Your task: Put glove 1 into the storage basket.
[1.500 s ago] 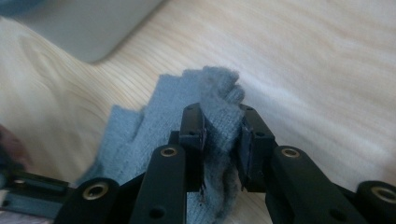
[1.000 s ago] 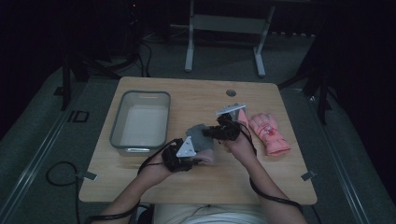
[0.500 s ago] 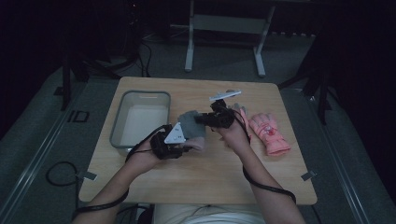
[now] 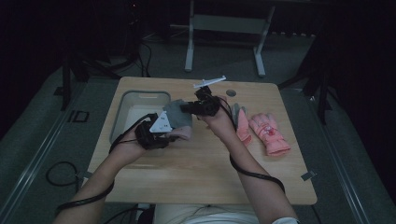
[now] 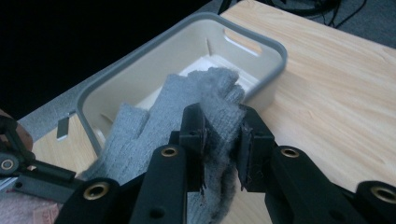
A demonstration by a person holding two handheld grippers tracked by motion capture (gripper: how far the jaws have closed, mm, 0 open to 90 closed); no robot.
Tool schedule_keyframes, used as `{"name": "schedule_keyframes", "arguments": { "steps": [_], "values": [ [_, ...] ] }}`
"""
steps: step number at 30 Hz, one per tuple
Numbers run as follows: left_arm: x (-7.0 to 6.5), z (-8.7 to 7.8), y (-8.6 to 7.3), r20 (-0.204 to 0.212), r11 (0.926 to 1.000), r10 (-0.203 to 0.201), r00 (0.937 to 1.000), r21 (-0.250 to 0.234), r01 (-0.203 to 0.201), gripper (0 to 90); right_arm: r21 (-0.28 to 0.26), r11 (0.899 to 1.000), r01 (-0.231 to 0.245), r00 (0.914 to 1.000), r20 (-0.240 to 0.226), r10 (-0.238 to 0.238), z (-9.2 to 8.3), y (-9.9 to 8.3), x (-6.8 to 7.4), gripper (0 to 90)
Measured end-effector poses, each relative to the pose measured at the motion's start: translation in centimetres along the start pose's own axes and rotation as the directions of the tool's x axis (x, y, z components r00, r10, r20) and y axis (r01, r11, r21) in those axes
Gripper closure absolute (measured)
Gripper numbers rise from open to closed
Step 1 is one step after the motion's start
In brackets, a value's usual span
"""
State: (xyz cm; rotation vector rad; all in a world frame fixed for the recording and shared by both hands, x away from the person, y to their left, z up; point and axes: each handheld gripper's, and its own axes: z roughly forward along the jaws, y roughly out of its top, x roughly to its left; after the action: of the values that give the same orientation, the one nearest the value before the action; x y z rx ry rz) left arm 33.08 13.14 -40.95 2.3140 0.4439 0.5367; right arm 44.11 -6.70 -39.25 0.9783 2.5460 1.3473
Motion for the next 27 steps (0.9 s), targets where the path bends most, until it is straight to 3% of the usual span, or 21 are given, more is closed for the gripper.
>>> {"name": "schedule_keyframes", "arguments": {
  "steps": [7,15,19,22,27],
  "values": [
    [2.0,-1.7,-1.6,-0.031,0.9996,-0.011,0.9995,0.026,0.012,69.3,0.004,0.999,0.032,0.9995,-0.006,-0.032,2.5,2.3,1.7,74.8],
    [4.0,-2.9,-3.6,-0.059,0.9991,-0.014,0.9981,0.039,0.017,69.2,-0.011,1.0,0.016,0.9989,-0.045,-0.016,5.3,4.5,2.6,74.8],
    [5.8,-3.3,-5.1,-0.036,0.9973,0.008,0.9993,0.073,-0.005,69.1,-0.037,0.999,-0.002,0.9978,-0.067,0.0,6.9,4.7,2.6,74.8],
    [6.3,-3.2,-5.6,-0.021,0.9943,0.022,0.9995,0.105,-0.02,69.1,-0.03,1.0,-0.009,0.9973,-0.073,0.006,8.0,4.5,2.6,74.7],
    [7.6,-1.6,-7.1,0.014,0.9855,0.015,0.9998,0.169,-0.018,69.1,-0.001,0.999,-0.042,0.9978,-0.052,0.042,10.9,3.5,2.2,74.8]
  ]
}}
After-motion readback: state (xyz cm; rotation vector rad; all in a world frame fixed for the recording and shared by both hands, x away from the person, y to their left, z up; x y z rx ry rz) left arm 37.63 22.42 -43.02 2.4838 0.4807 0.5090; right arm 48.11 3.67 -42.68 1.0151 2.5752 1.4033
